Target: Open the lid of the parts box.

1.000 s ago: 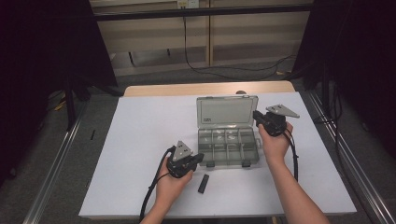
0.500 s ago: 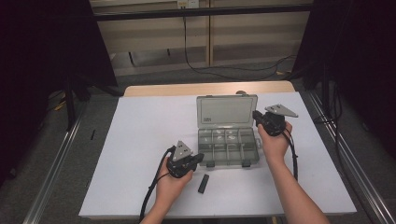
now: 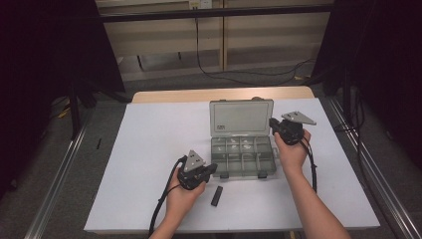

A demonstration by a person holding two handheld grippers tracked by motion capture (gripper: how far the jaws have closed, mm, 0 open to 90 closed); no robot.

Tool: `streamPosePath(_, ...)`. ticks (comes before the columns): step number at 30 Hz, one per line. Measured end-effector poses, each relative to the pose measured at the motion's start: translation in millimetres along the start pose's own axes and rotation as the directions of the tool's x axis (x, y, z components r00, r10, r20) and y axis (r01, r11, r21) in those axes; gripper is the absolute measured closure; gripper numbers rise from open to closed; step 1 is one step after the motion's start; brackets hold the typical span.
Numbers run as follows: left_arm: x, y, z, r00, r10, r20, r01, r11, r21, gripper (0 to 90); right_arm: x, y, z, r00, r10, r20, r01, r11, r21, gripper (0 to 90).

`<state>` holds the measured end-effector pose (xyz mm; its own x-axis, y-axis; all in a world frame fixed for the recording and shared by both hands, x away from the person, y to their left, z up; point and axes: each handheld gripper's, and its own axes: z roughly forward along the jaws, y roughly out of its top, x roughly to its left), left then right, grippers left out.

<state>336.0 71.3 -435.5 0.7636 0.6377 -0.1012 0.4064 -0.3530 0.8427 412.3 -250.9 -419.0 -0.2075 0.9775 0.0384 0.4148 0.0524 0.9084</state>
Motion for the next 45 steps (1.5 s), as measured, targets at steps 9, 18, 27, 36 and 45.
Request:
streamPosePath(9,0.0,-0.2,0.1,1.0000,-0.001,-0.001,0.001,1.0000,-0.002,90.0,-0.7,-1.2,0.5,1.0000,-0.002,-0.001,0.002,1.000,0.008,86.0)
streamPosePath(18,0.6,-0.1,-0.2,1.0000,0.000,0.000,0.000,1.0000,0.001,90.0,-0.4,-2.3,0.3,0.9999,0.003,-0.010,-0.003,1.000,0.010,85.9)
streamPosePath(27,1.1,-0.5,-0.1,1.0000,-0.008,0.003,0.008,1.0000,-0.005,90.0,-0.2,-3.0,-6.2,0.9982,0.004,-0.059,-0.004,1.000,0.000,78.0)
streamPosePath(36,1.9,1.8,-1.6,0.9990,-0.035,0.029,0.035,0.9994,-0.002,79.8,-3.2,-10.4,-24.0,0.9918,0.000,-0.127,-0.005,0.999,-0.041,66.9)
streamPosePath(45,3.6,5.8,-6.9,0.9973,-0.052,0.051,0.053,0.9984,-0.017,67.1,-5.4,-21.3,-46.5,0.9847,-0.020,-0.173,0.008,0.998,-0.068,57.3)
